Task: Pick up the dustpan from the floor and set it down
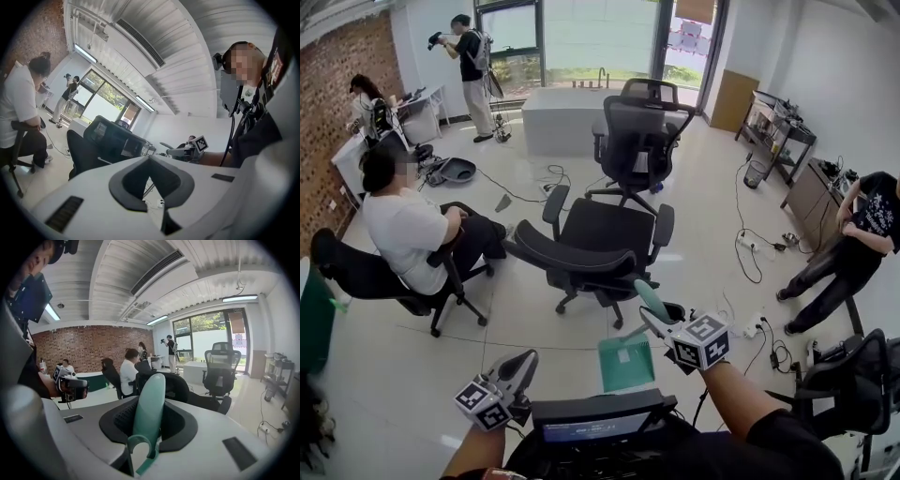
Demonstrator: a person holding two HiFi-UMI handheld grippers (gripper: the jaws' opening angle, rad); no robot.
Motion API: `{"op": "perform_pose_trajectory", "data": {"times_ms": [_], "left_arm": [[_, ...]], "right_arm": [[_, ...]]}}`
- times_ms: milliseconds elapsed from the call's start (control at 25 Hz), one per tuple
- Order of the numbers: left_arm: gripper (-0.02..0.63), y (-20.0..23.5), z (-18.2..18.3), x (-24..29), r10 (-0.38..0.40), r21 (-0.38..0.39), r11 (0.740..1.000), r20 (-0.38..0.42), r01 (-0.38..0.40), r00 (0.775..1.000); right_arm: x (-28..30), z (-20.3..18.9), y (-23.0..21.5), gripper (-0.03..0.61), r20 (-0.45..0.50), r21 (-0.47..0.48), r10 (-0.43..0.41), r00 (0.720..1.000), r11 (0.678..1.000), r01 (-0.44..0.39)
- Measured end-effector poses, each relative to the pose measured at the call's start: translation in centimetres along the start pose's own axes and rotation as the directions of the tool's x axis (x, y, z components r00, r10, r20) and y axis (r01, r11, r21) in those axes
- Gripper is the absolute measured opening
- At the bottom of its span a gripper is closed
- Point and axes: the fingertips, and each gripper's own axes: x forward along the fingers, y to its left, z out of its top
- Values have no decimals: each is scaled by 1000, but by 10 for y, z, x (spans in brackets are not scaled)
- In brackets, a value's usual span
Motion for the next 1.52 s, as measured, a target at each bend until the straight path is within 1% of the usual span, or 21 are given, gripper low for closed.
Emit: {"op": "perform_pose_trajectory", "data": {"times_ms": [200, 360, 560, 760, 920, 1000, 1080, 1200, 1360, 1440, 1520], "left_arm": [[8, 29, -30, 27, 6, -29, 1000, -47, -7, 999], [8, 55, -62, 49, 20, -55, 998, -99, -26, 995], [8, 98, -89, 72, 60, -77, 995, -129, -70, 990], [8, 136, -127, 94, 73, -112, 989, -200, -96, 977], [8, 171, -163, 104, 86, -126, 985, -243, -119, 966], [8, 190, -180, 102, 93, -147, 980, -269, -136, 959], [8, 206, -190, 105, 97, -162, 976, -274, -146, 957], [8, 227, -205, 113, 104, -161, 975, -278, -153, 955], [8, 247, -226, 118, 120, -170, 970, -293, -175, 949], [8, 252, -233, 121, 126, -174, 967, -303, -185, 944], [8, 256, -239, 121, 131, -178, 965, -309, -192, 942]], "right_arm": [[47, -51, -36, 126, -11, 5, 15, 1000, 1000, -15], [89, -102, -67, 126, -28, -7, 43, 999, 999, -44], [152, -174, -110, 126, -88, 0, 45, 995, 999, -46], [218, -251, -156, 126, -160, 15, 42, 986, 999, -40], [265, -314, -194, 126, -210, 36, 18, 978, 999, -10], [289, -344, -208, 126, -236, 54, 1, 972, 998, 12], [313, -373, -220, 127, -262, 66, -14, 965, 997, 32], [348, -413, -236, 127, -290, 79, -33, 956, 995, 58], [380, -452, -251, 127, -297, 94, -32, 954, 994, 63], [391, -460, -256, 127, -277, 100, -27, 960, 993, 57], [403, -459, -262, 127, -255, 103, -32, 966, 993, 60]]}}
